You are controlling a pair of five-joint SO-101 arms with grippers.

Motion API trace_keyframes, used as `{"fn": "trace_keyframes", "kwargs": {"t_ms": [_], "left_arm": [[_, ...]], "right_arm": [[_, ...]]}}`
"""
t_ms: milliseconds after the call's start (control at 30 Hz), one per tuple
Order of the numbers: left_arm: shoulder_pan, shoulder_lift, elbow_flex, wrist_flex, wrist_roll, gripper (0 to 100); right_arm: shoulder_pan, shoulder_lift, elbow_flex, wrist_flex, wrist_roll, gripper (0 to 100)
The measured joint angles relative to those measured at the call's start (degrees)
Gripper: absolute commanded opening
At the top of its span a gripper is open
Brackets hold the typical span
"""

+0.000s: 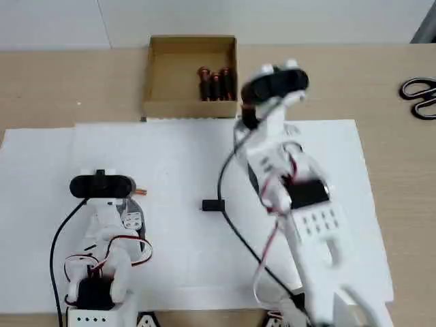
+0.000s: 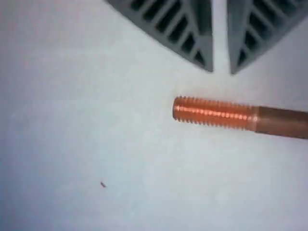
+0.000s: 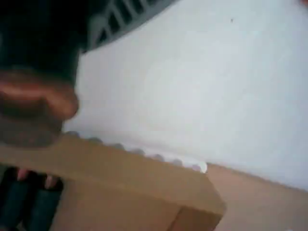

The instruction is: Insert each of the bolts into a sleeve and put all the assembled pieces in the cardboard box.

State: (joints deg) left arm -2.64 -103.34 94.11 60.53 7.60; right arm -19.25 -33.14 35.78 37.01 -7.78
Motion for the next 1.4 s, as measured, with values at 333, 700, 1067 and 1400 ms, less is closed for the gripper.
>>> {"fn": "trace_keyframes", "kwargs": {"t_ms": [333,700,1067,1400], "left_arm": [[0.0,0.0,0.0,0.0,0.0,1],[0.0,0.0,0.0,0.0,0.0,1],[0.0,0.0,0.0,0.0,0.0,1],[0.0,0.0,0.0,0.0,0.0,1]], "right_arm": [[0.0,33.05,-28.75,-0.7,3.78,0.3],[0.0,62.68,-62.95,-1.05,5.54,0.3],[0.26,92.31,-89.58,-1.05,5.54,0.5],[-1.05,105.32,-108.31,3.43,8.88,23.0]]}}
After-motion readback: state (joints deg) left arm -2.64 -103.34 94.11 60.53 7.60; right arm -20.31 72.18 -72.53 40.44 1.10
